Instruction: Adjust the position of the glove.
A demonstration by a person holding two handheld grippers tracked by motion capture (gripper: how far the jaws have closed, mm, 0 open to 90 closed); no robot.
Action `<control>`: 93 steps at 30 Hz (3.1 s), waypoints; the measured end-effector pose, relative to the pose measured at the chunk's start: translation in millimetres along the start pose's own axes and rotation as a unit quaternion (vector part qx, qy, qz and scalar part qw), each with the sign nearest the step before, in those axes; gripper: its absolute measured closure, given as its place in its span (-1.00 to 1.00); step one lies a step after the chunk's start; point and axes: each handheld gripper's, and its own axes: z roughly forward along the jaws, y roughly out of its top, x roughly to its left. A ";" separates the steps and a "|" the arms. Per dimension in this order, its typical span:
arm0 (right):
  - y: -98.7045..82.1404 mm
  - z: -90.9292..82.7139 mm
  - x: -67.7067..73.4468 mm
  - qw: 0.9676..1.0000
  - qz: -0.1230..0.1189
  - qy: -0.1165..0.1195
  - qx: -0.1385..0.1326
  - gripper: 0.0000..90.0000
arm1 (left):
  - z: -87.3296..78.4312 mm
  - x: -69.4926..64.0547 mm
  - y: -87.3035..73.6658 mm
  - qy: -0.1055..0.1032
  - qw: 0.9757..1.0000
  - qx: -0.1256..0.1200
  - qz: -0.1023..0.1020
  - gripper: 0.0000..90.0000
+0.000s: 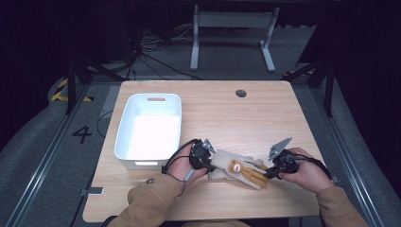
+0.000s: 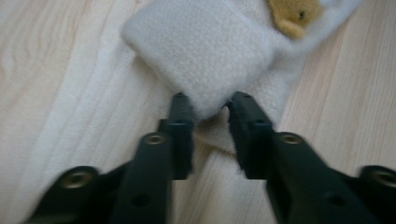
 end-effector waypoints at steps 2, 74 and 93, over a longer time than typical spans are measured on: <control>0.0 -0.3 0.0 1.000 -0.001 0.000 -0.001 0.85 | -1.3 -1.2 0.4 0.000 1.000 0.002 0.007 0.73; 16.2 -12.1 -24.4 0.993 0.026 -0.081 -0.078 0.85 | -7.4 -30.3 -17.1 0.012 0.999 0.040 0.021 0.96; 21.3 -14.1 -14.5 0.995 -0.001 -0.066 -0.076 0.99 | -14.4 -27.6 -16.4 -0.007 0.999 0.040 -0.007 0.84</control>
